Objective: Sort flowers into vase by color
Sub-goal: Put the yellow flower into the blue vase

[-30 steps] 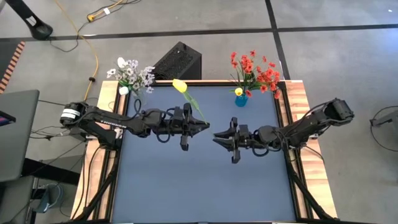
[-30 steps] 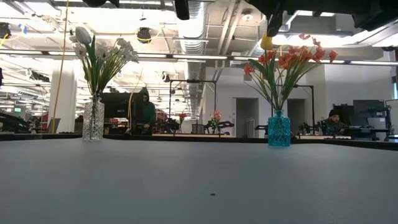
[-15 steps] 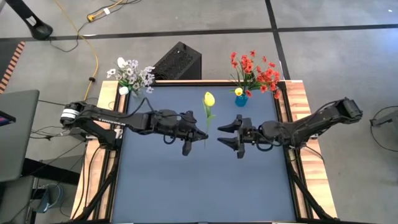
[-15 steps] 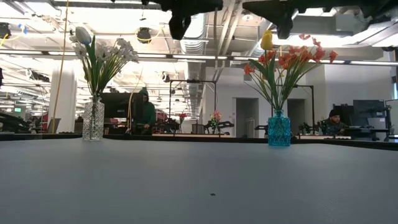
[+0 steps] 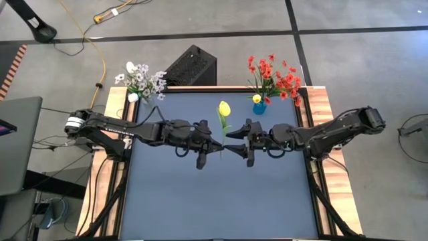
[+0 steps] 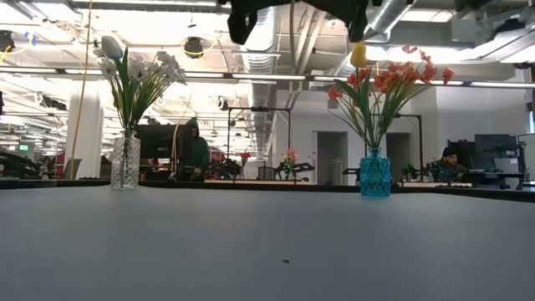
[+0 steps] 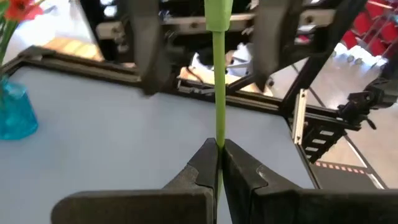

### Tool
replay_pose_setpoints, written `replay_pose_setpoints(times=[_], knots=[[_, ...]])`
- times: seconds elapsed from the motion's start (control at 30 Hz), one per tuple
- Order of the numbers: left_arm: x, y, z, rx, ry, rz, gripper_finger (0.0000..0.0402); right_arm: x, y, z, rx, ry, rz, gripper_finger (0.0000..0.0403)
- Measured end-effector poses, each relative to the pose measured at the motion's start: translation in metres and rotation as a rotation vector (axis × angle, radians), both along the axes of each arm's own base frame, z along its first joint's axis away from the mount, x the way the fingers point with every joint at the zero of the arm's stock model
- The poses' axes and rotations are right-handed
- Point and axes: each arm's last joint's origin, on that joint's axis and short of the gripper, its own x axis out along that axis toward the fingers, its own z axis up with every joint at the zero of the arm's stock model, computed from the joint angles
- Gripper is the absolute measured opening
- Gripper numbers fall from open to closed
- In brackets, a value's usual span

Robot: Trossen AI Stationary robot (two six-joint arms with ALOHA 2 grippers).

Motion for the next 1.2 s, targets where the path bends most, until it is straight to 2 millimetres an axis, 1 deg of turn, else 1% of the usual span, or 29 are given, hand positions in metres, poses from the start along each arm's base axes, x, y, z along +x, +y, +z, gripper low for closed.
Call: replay_pose_setpoints(times=[0.13, 0.2, 0.37, 0.43, 0.57, 0.67, 0.73, 0.83, 1.0, 1.03, 1.1, 1.2], knots=[[0.002, 0.000, -0.007, -0.007, 0.035, 0.025, 0.0000, 0.003, -0.003, 0.003, -0.003, 0.008, 0.008, 0.0271], [0.003, 0.001, -0.006, -0.007, 0.026, 0.027, 0.0000, 0.007, -0.005, 0.004, -0.011, 0.015, 0.014, 0.0270], [0.002, 0.001, -0.006, 0.006, 0.025, 0.038, 0.0000, 0.022, -0.003, -0.004, -0.028, 0.059, 0.031, 0.0270], [0.002, 0.001, -0.006, 0.011, 0.024, 0.038, 0.0000, 0.026, -0.003, -0.003, -0.036, 0.058, 0.030, 0.0270], [0.001, 0.001, -0.008, 0.015, 0.054, 0.043, 0.0000, 0.027, -0.003, -0.003, -0.041, 0.075, 0.029, 0.0256], [0.001, 0.001, -0.008, 0.019, 0.054, 0.042, 0.0000, 0.025, -0.004, -0.003, -0.050, 0.097, 0.029, 0.0226], [0.002, 0.001, -0.008, 0.019, 0.053, 0.043, 0.0000, 0.024, -0.004, -0.003, -0.057, 0.102, 0.028, 0.0197], [0.002, 0.001, -0.008, 0.020, 0.052, 0.045, 0.0000, 0.025, -0.004, -0.004, -0.060, 0.112, 0.027, 0.0143], [0.002, 0.001, -0.008, 0.020, 0.051, 0.047, 0.0000, 0.025, -0.004, -0.003, -0.060, 0.106, 0.021, 0.0039], [0.002, 0.001, -0.008, 0.024, 0.051, 0.045, 0.0000, 0.025, -0.004, -0.003, -0.061, 0.109, 0.022, 0.0026], [0.002, 0.001, -0.008, 0.055, 0.049, 0.035, 0.0007, 0.024, -0.005, -0.003, -0.061, 0.110, 0.014, 0.0025], [0.002, 0.001, -0.008, 0.092, 0.045, 0.019, 0.0033, 0.018, -0.006, 0.001, -0.060, 0.118, -0.022, 0.0025]])
